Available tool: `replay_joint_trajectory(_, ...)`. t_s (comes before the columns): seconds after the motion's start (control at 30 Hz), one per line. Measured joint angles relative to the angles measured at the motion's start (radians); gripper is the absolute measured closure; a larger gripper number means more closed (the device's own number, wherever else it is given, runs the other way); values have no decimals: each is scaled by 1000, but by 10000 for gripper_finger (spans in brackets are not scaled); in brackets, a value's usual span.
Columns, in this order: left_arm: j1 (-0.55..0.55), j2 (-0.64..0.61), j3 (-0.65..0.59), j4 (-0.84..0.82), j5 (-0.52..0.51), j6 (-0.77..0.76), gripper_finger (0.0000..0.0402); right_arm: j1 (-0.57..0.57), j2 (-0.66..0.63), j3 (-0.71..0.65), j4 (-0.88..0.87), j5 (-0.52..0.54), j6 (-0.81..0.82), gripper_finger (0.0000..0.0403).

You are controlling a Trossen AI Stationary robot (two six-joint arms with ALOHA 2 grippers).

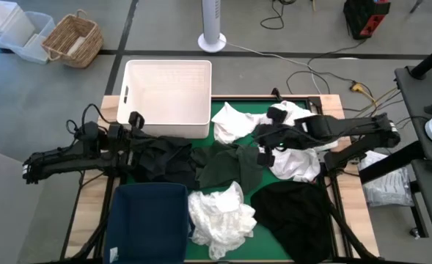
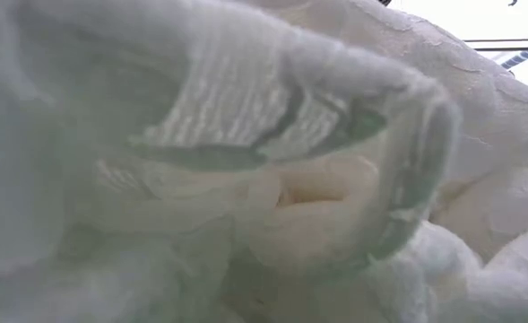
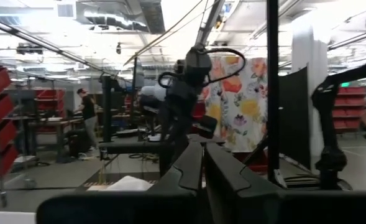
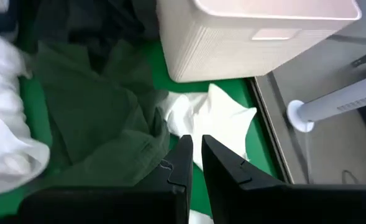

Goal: Sort clothes
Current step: Put the green shirt into the white bin

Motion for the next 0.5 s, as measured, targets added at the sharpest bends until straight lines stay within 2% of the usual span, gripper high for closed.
replay_joint_trajectory(0.27,-15,8,4,-1,-11,13,401,0,98,-2,-14,53,-60,374)
replay_joint_trajectory(0.5,-15,14,4,-3,-11,-18,401,0,196,-2,-5,58,-53,374)
